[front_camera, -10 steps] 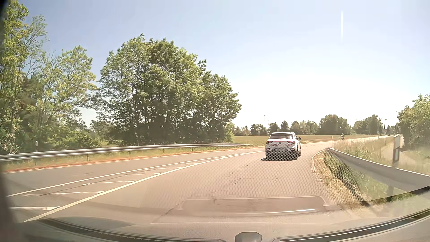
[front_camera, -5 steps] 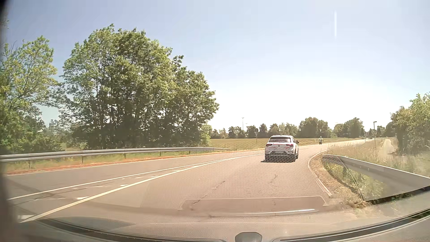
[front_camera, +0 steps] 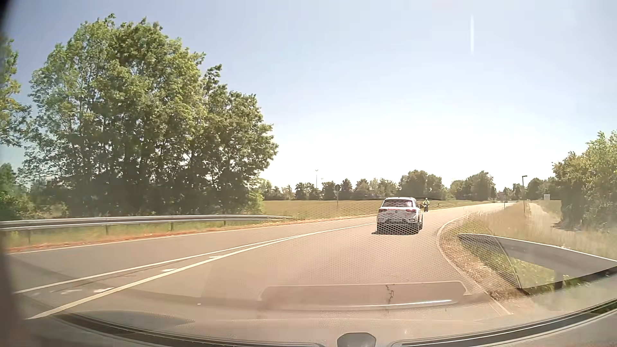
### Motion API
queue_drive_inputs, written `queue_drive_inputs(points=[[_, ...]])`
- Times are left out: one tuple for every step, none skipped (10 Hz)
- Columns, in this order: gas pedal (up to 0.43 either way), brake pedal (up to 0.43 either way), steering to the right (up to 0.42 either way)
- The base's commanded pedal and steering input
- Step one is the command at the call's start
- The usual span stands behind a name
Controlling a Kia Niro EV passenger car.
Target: Follow the waypoints while adhering to traffic rules and regulations
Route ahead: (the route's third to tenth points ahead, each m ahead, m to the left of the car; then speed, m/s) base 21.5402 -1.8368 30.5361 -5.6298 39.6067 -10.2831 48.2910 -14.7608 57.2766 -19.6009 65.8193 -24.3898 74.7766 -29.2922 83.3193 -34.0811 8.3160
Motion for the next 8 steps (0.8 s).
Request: queue_drive_inputs(points=[[0.110, 0.030, 0.093], [0.110, 0.030, 0.092], [0.110, 0.030, 0.090], [0.110, 0.030, 0.088], [0.110, 0.030, 0.087], [0.110, 0.030, 0.086], [0.110, 0.030, 0.084], [0.110, 0.030, 0.082]])
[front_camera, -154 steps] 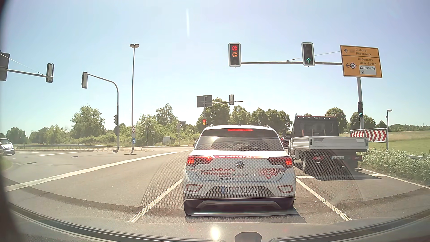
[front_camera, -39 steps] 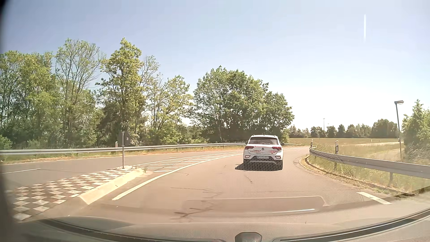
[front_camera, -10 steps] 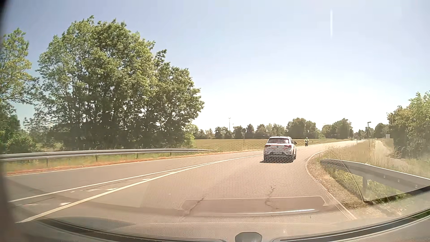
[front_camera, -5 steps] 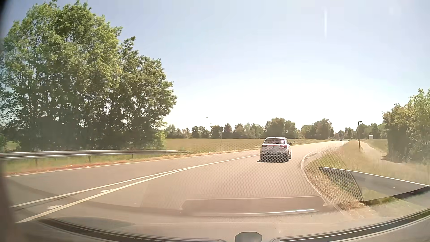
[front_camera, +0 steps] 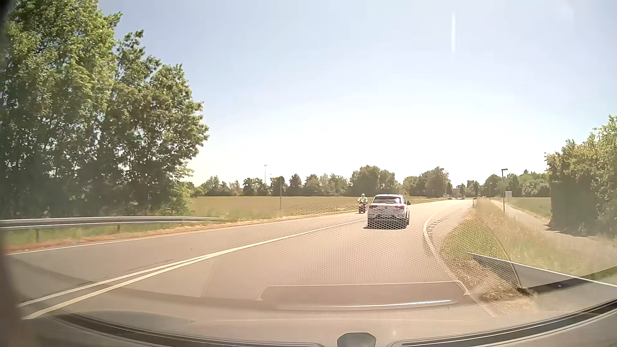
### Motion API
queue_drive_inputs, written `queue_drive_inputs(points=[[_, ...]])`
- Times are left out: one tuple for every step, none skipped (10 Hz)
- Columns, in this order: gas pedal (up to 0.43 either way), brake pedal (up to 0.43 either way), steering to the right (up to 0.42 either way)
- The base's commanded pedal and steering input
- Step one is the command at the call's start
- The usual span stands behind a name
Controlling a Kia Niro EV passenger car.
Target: Follow the waypoints while adhering to traffic rules and regulations
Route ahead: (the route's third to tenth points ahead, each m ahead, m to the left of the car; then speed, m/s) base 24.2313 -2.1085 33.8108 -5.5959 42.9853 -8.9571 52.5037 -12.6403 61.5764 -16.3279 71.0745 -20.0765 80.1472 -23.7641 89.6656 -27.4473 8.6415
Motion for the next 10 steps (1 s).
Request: queue_drive_inputs(points=[[0.110, 0.030, 0.081], [0.110, 0.030, 0.080], [0.110, 0.024, 0.078], [0.110, 0.030, 0.076], [0.110, 0.030, 0.074], [0.110, 0.024, 0.073], [0.118, 0.024, 0.072], [0.118, 0.030, 0.071], [0.118, 0.030, 0.069], [0.118, 0.030, 0.069]])
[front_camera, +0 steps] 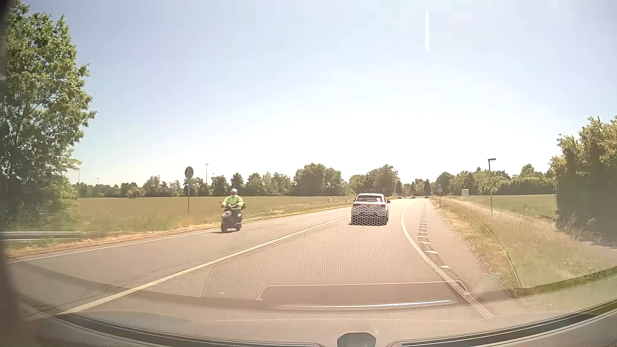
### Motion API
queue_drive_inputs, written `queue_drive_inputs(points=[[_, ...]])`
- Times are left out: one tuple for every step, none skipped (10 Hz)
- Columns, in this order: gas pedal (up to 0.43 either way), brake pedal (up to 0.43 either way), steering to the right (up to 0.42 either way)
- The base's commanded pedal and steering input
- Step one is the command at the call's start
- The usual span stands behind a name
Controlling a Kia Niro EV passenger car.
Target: Follow the waypoints while adhering to traffic rules and regulations
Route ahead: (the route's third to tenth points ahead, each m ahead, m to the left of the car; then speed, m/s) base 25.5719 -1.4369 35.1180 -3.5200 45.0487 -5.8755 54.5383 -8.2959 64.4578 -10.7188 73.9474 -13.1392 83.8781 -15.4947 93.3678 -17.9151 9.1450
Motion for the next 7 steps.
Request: queue_drive_inputs(points=[[0.118, 0.030, 0.068], [0.118, 0.030, 0.066], [0.118, 0.030, 0.065], [0.118, 0.030, 0.063], [0.118, 0.030, 0.060], [0.118, 0.030, 0.057], [0.118, 0.030, 0.054]])
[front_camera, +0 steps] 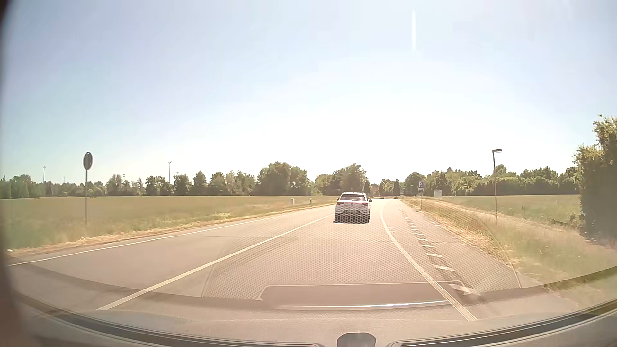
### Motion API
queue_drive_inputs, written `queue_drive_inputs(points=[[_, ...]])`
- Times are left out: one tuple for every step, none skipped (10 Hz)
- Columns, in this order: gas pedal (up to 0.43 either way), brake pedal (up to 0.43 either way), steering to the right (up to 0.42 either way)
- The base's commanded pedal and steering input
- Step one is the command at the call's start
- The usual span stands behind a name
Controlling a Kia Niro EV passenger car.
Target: Follow the waypoints while adhering to traffic rules and regulations
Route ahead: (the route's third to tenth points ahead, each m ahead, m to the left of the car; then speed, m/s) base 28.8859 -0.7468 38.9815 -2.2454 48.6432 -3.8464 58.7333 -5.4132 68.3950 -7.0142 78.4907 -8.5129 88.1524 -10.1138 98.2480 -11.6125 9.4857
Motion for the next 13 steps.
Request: queue_drive_inputs(points=[[0.118, 0.030, 0.049], [0.118, 0.030, 0.044], [0.118, 0.030, 0.038], [0.118, 0.024, 0.033], [0.118, 0.030, 0.029], [0.118, 0.030, 0.024], [0.118, 0.030, 0.021], [0.118, 0.030, 0.020], [0.118, 0.030, 0.019], [0.118, 0.030, 0.019], [0.118, 0.030, 0.018], [0.118, 0.030, 0.018], [0.118, 0.030, 0.018]])
